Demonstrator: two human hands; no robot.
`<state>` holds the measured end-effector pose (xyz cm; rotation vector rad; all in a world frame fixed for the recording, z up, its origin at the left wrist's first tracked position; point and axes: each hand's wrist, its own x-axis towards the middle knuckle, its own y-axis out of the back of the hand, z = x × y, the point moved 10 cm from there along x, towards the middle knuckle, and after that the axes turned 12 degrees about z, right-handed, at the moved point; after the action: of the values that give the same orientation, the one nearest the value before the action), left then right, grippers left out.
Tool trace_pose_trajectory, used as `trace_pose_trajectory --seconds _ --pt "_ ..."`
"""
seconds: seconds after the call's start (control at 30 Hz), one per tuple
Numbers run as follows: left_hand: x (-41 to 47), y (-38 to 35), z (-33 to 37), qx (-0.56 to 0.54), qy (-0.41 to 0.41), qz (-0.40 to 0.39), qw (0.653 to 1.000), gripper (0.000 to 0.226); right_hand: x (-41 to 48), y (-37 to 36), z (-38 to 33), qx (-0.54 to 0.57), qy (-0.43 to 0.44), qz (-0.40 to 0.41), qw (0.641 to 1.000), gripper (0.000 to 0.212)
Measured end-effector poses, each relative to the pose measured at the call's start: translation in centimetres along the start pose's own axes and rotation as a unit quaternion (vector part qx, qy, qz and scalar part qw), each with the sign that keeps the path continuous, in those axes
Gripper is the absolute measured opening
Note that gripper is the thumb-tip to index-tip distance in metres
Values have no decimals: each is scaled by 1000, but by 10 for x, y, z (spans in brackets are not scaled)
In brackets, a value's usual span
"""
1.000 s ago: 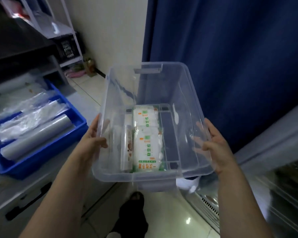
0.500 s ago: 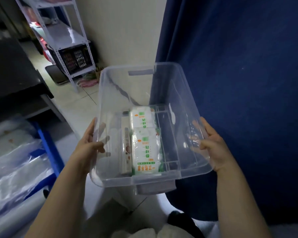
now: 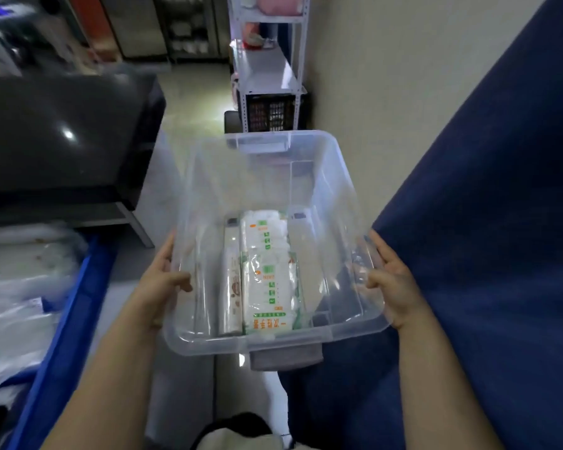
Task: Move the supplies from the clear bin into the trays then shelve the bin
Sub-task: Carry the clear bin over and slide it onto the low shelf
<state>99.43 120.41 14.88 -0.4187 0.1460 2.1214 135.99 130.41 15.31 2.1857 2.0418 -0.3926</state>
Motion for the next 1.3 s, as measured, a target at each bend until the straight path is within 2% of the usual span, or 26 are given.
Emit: trace_pose_trajectory --seconds 0.17,0.4,0.67,0.87,0.97,1.3 --pt "44 -39 8 -19 8 19 1000 95 76 -2 -3 7 -25 -29 999 89" --pt "160 -96 28 -23 21 23 999 103 205 -36 -20 7 -54 -39 998 87" --pt "350 -155 101 -44 44 27 998 101 391 -116 -96 -18 -14 -49 999 87" --pt "466 -176 154 -47 40 34 998 100 511 -176 -118 -21 -27 -56 998 90" --pt "525 -185 176 -59 14 42 997 99 576 -220 -134 -20 -18 -101 994 91" --pt "693 -178 225 -140 16 202 969 99 798 -400 -183 -70 -28 -250 965 90"
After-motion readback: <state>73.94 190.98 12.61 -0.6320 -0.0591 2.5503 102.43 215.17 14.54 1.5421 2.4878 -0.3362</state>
